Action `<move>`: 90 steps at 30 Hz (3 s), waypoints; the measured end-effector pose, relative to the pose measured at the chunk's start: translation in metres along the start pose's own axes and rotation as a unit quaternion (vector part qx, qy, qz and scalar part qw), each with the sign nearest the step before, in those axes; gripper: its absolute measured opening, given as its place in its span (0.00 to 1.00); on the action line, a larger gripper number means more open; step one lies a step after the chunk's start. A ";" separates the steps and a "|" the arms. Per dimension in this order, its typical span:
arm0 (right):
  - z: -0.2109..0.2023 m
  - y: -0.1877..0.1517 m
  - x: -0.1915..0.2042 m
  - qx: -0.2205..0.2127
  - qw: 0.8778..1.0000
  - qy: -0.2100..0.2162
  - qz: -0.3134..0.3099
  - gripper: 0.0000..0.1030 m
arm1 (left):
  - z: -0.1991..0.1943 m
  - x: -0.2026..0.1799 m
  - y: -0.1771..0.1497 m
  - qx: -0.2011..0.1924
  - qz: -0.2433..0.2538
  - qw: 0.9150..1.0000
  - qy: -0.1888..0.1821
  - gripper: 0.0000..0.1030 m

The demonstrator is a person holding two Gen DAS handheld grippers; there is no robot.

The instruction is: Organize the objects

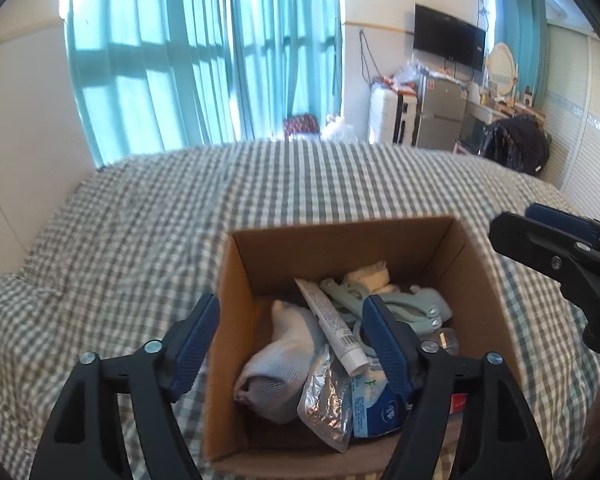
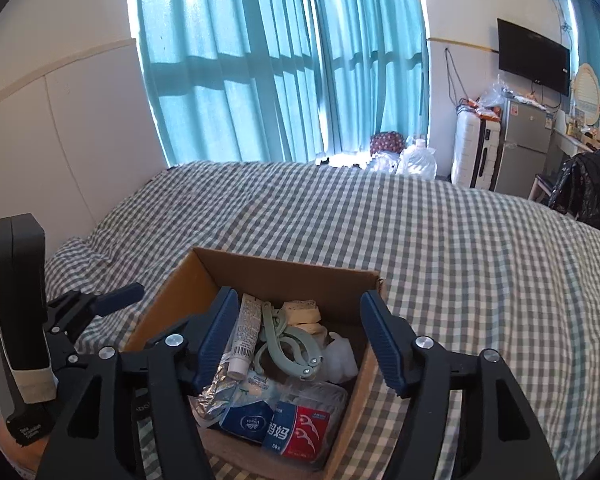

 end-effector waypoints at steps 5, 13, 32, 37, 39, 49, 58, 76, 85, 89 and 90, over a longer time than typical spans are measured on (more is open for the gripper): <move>-0.048 0.007 -0.002 -0.029 0.999 -0.018 -0.007 0.77 | -0.045 0.002 0.016 -0.045 -0.002 0.999 0.008 0.94; -0.138 0.013 -0.004 -0.089 0.995 -0.047 -0.003 0.93 | -0.122 0.000 0.026 -0.113 -0.004 0.994 0.009 1.00; -0.236 -0.050 -0.001 -0.151 0.982 -0.110 0.020 1.00 | -0.230 0.011 -0.027 -0.202 -0.061 0.977 0.012 1.00; -0.230 -0.069 0.006 -0.150 0.982 -0.116 0.011 1.00 | -0.232 0.010 -0.046 -0.205 -0.066 0.976 0.023 1.00; -0.226 -0.076 0.007 -0.150 0.981 -0.123 0.007 1.00 | -0.228 0.011 -0.053 -0.198 -0.072 0.977 0.021 1.00; -0.207 -0.100 0.020 -0.144 0.980 -0.132 -0.023 1.00 | -0.214 -0.003 -0.076 -0.181 -0.046 0.982 0.025 1.00; -0.200 -0.109 0.023 -0.132 0.983 -0.123 -0.019 1.00 | -0.215 -0.005 -0.082 -0.174 -0.040 0.983 0.028 1.00; -0.194 -0.114 0.029 -0.121 0.985 -0.117 -0.020 1.00 | -0.215 0.002 -0.089 -0.165 -0.046 0.985 0.032 1.00; -0.193 -0.116 0.030 -0.118 0.986 -0.116 -0.016 1.00 | -0.213 -0.001 -0.092 -0.160 -0.044 0.986 0.033 1.00; -0.191 -0.116 0.031 -0.116 0.986 -0.116 -0.016 1.00 | -0.214 -0.002 -0.092 -0.159 -0.042 0.986 0.035 1.00; -0.191 -0.116 0.031 -0.115 0.987 -0.115 -0.015 1.00 | -0.214 -0.001 -0.092 -0.159 -0.043 0.986 0.035 1.00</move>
Point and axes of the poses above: each gripper's, at about its wrist camera, not at the fingertips, and z roughly the way its jaws point, x to its left, y to its top, the point moved 6 cm from there along z, roughly the way its jaws point, and after that the axes turned 5 degrees about -z, right-handed, at the moved point
